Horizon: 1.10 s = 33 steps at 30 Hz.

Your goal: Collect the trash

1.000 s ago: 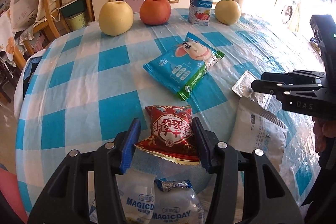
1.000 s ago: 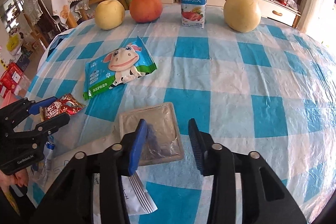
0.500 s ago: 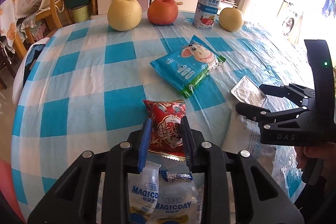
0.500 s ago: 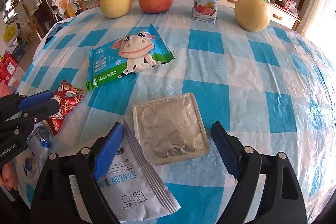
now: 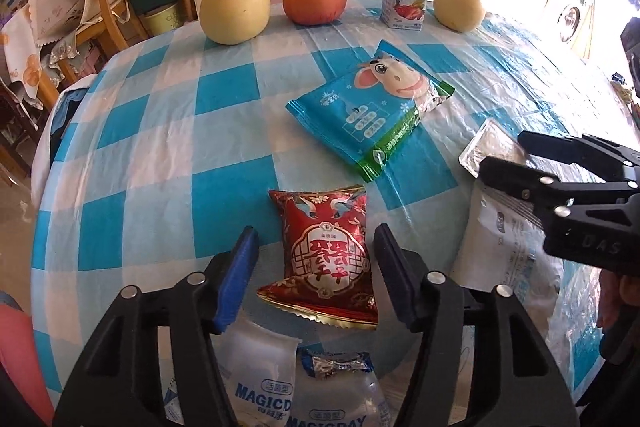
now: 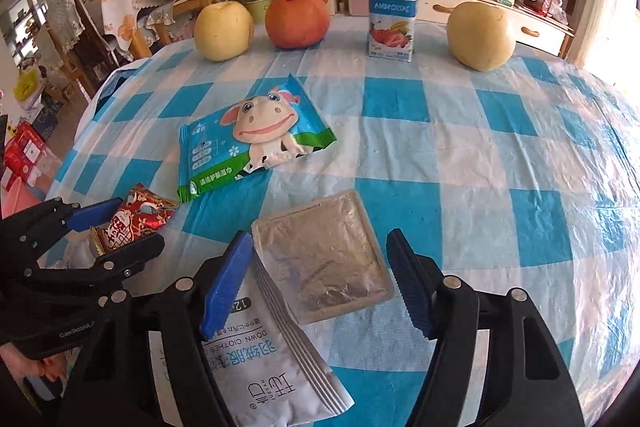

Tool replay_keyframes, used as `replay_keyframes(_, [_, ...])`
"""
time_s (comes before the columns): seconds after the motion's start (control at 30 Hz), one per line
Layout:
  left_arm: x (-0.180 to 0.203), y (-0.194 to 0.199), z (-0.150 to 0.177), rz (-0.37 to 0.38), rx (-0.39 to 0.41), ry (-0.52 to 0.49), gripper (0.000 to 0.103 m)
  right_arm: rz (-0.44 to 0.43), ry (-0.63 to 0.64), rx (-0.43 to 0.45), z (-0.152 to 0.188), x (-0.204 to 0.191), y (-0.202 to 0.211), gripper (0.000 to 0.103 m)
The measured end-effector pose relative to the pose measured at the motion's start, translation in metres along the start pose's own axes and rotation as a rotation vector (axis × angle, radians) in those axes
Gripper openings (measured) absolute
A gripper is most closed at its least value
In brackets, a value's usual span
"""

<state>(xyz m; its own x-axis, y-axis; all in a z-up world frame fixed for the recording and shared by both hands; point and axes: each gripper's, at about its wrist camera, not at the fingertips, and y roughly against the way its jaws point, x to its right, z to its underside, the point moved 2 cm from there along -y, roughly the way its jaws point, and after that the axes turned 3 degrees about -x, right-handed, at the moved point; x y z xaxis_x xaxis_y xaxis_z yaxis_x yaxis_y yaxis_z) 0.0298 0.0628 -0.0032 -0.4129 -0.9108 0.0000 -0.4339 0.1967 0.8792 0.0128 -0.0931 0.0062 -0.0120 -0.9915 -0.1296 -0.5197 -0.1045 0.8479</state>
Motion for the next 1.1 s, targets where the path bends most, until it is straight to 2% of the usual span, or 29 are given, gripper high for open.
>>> replay_keyframes(0.07, [-0.002,0.001,-0.001,0.000,0.004,0.014,0.048,0.018,-0.033,0.014,0.000,0.006,0.009,0.073])
replay_keyframes(0.17, [-0.005,0.001,-0.002,0.000,0.009,0.030,0.045,-0.022,-0.109,-0.005,0.007,0.017,0.020,0.075])
replay_keyframes(0.23, [-0.008,0.001,-0.002,-0.003,0.008,0.042,0.045,-0.028,-0.109,-0.042,0.015,0.018,0.022,0.075])
replay_keyframes(0.27, [-0.011,0.001,-0.002,-0.009,0.007,0.053,0.045,-0.040,-0.101,-0.069,0.021,0.016,0.021,0.073])
replay_keyframes(0.33, [-0.020,0.001,-0.002,-0.015,0.004,0.088,0.044,-0.112,-0.104,-0.123,0.033,0.009,0.018,0.050])
replay_keyframes(0.4, [-0.027,0.002,-0.002,-0.018,0.002,0.116,0.044,-0.113,-0.064,-0.120,0.040,-0.004,0.021,0.047])
replay_keyframes(0.57, [-0.042,0.007,0.001,-0.032,0.010,0.161,0.044,-0.237,0.036,-0.155,0.060,-0.049,0.028,0.043])
replay_keyframes(0.63, [-0.047,0.010,0.001,-0.034,0.018,0.178,0.044,-0.211,0.090,-0.122,0.061,-0.060,0.033,0.043])
replay_keyframes(0.67, [-0.049,0.011,0.000,-0.034,0.023,0.184,0.044,-0.149,0.104,-0.080,0.057,-0.057,0.036,0.045])
replay_keyframes(0.7, [-0.050,0.012,0.000,-0.033,0.027,0.189,0.044,-0.092,0.107,-0.040,0.052,-0.052,0.039,0.057])
replay_keyframes(0.73, [-0.052,0.014,0.000,-0.031,0.032,0.192,0.044,-0.057,0.103,-0.006,0.045,-0.045,0.042,0.076])
replay_keyframes(0.8, [-0.054,0.016,0.000,-0.024,0.041,0.201,0.044,-0.006,0.101,0.027,0.032,-0.034,0.043,0.086])
replay_keyframes(0.9, [-0.058,0.020,-0.001,0.000,0.054,0.219,0.044,0.048,0.130,0.000,0.021,-0.025,0.027,0.089])
replay_keyframes(1.0, [-0.063,0.025,0.000,0.014,0.069,0.235,0.044,0.037,0.139,-0.062,0.020,-0.017,0.004,0.089])
replay_keyframes(1.07, [-0.068,0.029,0.001,0.031,0.081,0.255,0.044,0.062,0.161,-0.069,0.020,-0.015,-0.007,0.089])
replay_keyframes(1.1, [-0.069,0.031,0.001,0.038,0.087,0.263,0.044,0.045,0.167,-0.055,0.018,-0.016,-0.009,0.090])
